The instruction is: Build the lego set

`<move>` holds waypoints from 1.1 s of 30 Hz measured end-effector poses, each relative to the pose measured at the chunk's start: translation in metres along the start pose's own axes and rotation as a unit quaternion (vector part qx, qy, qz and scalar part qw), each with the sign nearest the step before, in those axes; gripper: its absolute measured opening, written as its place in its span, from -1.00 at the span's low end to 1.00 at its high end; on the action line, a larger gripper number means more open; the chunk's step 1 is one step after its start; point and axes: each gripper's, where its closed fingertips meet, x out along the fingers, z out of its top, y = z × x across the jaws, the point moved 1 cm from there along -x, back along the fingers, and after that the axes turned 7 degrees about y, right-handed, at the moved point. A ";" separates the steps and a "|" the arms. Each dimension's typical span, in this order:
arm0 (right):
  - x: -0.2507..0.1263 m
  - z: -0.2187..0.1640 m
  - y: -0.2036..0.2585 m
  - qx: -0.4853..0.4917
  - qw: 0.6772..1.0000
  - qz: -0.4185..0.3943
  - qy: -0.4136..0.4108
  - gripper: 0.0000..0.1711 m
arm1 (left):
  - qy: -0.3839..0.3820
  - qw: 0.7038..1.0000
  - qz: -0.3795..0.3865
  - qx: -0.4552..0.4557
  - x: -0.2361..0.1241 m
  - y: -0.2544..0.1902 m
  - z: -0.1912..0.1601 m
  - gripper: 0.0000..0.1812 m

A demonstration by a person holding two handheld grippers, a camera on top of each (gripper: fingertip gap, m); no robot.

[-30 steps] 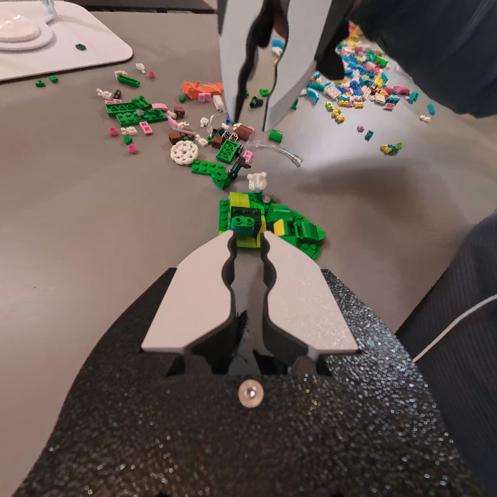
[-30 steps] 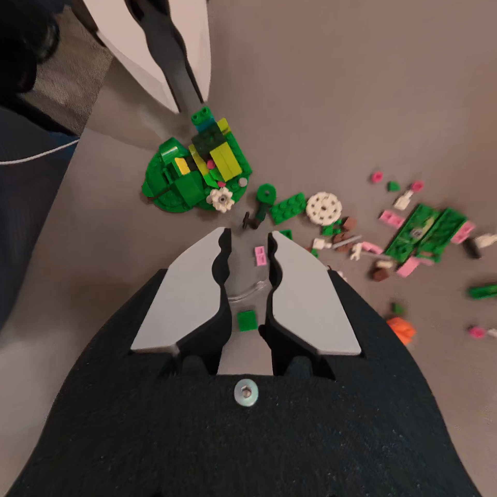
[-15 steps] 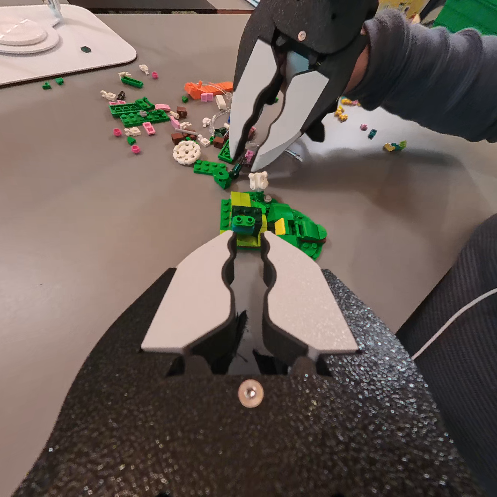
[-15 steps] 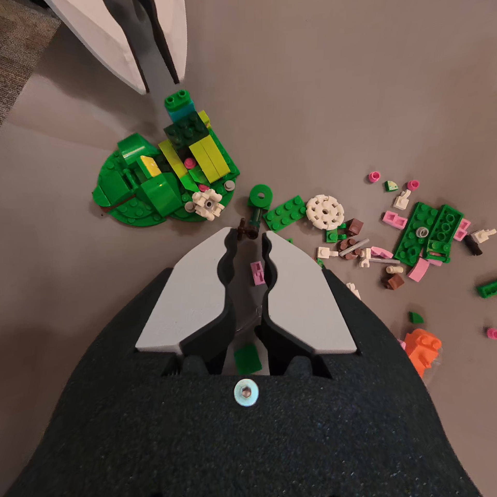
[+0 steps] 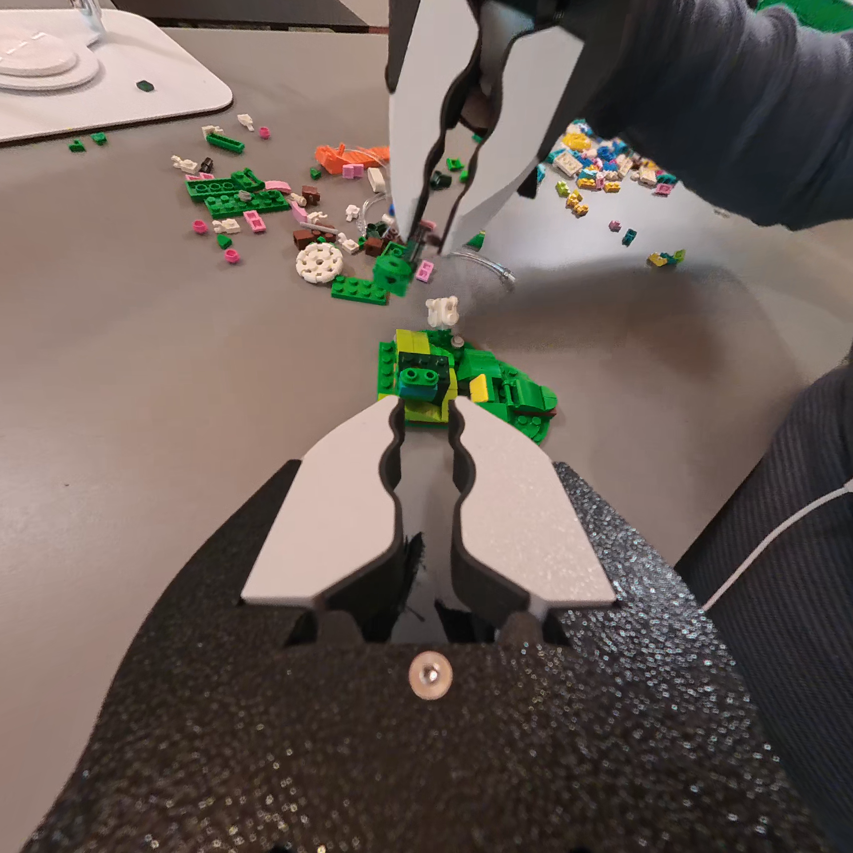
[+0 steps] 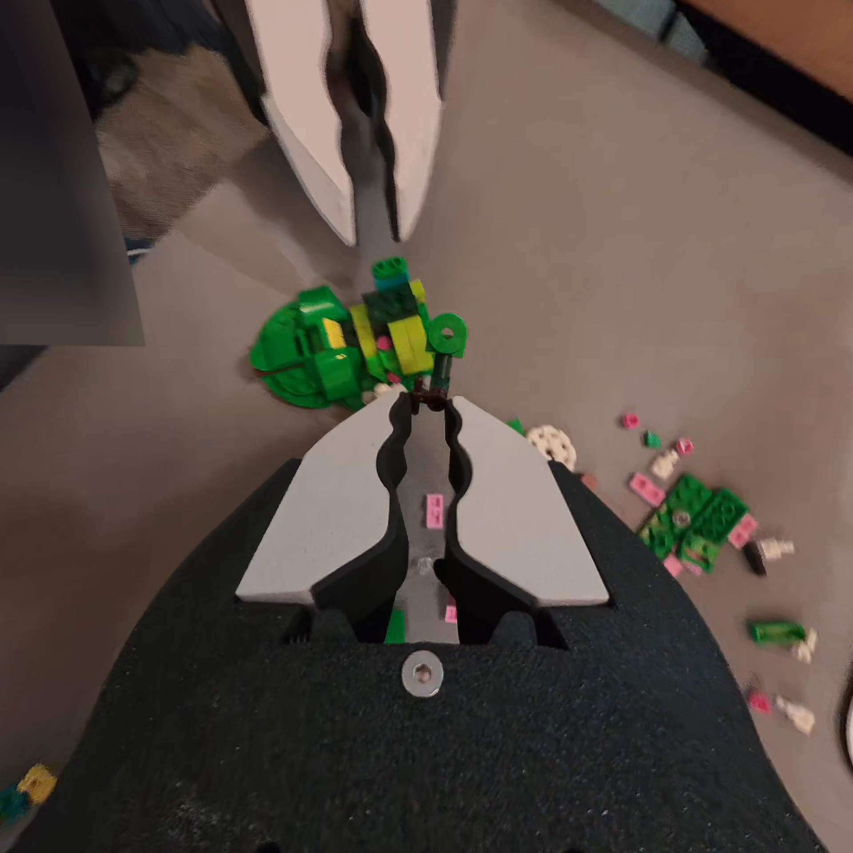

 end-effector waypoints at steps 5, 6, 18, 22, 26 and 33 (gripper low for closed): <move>0.004 0.018 0.013 -0.053 0.994 0.093 0.023 -0.84 | -0.012 1.000 -0.005 0.008 0.001 -0.003 0.005 -0.75; 0.006 0.020 0.013 -0.061 0.992 0.102 0.028 -0.84 | -0.012 1.000 -0.004 0.010 0.001 -0.004 0.005 -0.73; 0.024 0.023 0.011 -0.149 0.974 0.123 0.121 -0.84 | -0.024 0.999 0.011 0.033 0.004 -0.002 0.013 -0.72; 0.025 0.023 0.011 -0.164 0.970 0.120 0.138 -0.84 | -0.027 0.998 0.015 0.051 0.007 -0.003 0.018 -0.80; 0.024 0.024 0.012 -0.174 0.966 0.116 0.152 -0.84 | -0.014 0.994 0.039 0.105 0.008 -0.006 0.018 -0.81; 0.024 0.028 0.010 -0.180 0.965 0.108 0.158 -0.84 | 0.015 0.977 0.079 0.199 0.008 -0.015 0.014 -0.90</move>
